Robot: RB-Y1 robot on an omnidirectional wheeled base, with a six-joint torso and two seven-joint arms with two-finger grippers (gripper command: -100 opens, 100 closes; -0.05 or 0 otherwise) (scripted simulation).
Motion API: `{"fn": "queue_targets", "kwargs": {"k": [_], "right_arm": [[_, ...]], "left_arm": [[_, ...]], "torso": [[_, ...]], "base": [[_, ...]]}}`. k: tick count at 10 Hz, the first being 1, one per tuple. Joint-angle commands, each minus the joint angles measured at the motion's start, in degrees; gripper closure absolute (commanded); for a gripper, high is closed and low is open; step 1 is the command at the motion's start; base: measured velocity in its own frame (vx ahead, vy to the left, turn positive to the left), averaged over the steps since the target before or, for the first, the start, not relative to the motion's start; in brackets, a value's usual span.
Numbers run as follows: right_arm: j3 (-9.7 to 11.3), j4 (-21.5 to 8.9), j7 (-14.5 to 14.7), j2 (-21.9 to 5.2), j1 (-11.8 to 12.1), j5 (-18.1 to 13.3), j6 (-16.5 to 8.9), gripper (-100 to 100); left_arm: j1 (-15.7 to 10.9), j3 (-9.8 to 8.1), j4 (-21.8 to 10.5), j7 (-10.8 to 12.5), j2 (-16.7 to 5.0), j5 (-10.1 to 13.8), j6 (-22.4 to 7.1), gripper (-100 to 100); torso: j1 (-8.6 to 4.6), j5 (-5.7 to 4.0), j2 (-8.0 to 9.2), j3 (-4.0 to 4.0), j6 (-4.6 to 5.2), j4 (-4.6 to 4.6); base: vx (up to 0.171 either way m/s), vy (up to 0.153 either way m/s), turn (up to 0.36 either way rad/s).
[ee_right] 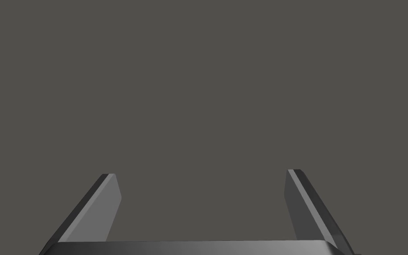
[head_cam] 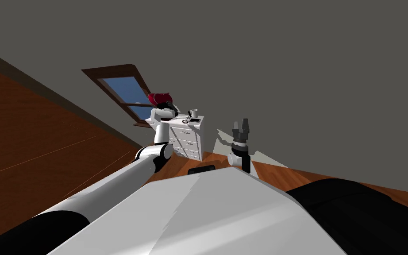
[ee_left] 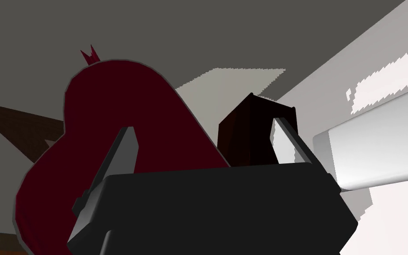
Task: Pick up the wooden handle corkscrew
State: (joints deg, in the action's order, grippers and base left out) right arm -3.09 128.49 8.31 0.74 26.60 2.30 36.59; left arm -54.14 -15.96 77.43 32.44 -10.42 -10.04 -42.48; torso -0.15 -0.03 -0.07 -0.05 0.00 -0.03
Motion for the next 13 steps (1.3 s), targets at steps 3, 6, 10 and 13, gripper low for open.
{"fn": "queue_targets", "kwargs": {"k": [3,6,10,13], "right_arm": [[0.0,0.0,0.0,0.0,0.0,0.0,0.0,0],[0.0,0.0,0.0,0.0,0.0,0.0,0.0,0],[0.0,0.0,0.0,0.0,0.0,0.0,0.0,0],[0.0,0.0,0.0,0.0,0.0,0.0,0.0,0]], "left_arm": [[-6.0,-1.13,-5.3,3.0,0.2,-0.2,-5.2,-100],[-11.1,-2.12,-9.2,5.5,0.4,-0.2,-9.2,-100],[-17.8,-4.04,-16.2,10.4,0.9,-0.1,-15.1,-100],[-22.1,-4.97,-19.9,12.7,1.1,0.1,-18.9,-100]], "torso": [[0.06,0.02,0.01,0.01,-0.04,0.00],[0.00,0.01,0.00,0.00,-0.03,0.00],[0.00,0.00,-0.01,-0.01,0.02,-0.01],[0.03,0.01,0.01,0.00,0.01,-0.01]], "base": [[0.012,-0.025,0.089],[0.013,-0.037,0.082],[0.021,-0.049,0.108],[0.018,-0.037,0.082]]}}
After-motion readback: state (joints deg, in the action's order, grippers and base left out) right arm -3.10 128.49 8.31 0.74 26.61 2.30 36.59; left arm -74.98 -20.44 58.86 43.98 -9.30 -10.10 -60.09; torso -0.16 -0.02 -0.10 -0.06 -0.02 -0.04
